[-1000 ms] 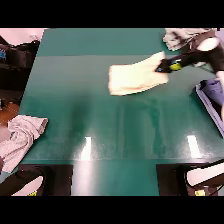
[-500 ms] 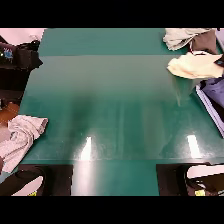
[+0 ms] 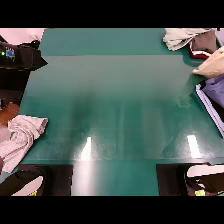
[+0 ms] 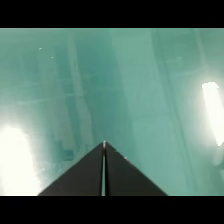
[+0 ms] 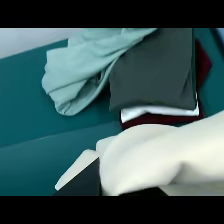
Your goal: Fold the shirts.
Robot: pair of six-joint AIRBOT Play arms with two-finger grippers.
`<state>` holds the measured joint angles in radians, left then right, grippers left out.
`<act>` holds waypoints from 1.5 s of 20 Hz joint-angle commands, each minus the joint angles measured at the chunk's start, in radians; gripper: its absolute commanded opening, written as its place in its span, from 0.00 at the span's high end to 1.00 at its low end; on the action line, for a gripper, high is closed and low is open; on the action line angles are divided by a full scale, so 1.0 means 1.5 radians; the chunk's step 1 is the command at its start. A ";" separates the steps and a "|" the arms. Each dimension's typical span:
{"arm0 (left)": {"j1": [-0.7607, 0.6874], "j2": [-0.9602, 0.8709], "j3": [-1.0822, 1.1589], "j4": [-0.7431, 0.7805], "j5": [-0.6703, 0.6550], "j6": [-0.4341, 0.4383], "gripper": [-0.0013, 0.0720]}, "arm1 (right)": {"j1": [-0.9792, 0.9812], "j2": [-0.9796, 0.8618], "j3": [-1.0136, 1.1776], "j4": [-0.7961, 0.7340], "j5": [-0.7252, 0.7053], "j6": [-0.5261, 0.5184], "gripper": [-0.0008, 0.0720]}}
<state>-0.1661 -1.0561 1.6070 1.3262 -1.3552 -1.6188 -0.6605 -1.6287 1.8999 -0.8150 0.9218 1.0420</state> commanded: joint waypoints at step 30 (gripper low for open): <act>0.000 0.001 0.000 -0.003 -0.034 0.037 0.95 | -0.265 0.212 -0.250 -0.365 0.280 0.196 0.22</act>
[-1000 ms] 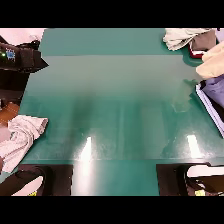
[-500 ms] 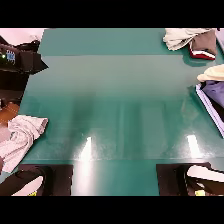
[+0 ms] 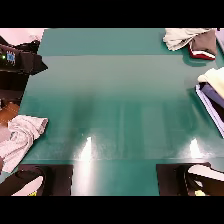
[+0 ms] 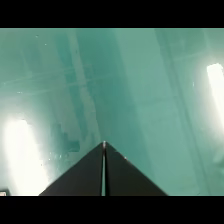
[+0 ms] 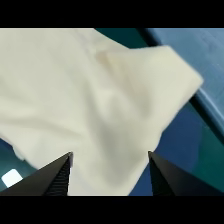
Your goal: Fold the shirts.
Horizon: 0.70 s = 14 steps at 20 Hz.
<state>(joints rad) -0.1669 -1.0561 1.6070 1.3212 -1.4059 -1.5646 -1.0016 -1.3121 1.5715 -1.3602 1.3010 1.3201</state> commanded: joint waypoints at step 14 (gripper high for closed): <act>0.001 0.001 0.000 0.001 0.030 0.000 0.95 | 0.183 0.091 -0.035 0.300 0.013 0.080 0.24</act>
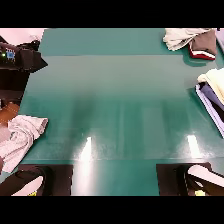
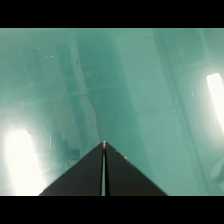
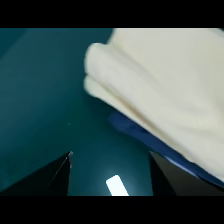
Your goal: Fold the shirts.
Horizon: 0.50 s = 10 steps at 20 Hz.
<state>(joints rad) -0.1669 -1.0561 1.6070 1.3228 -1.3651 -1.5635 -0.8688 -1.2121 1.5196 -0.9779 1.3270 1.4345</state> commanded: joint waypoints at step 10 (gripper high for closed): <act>0.001 0.001 0.000 0.000 0.003 -0.001 0.95 | 0.431 0.057 0.000 0.040 -0.029 -0.003 0.96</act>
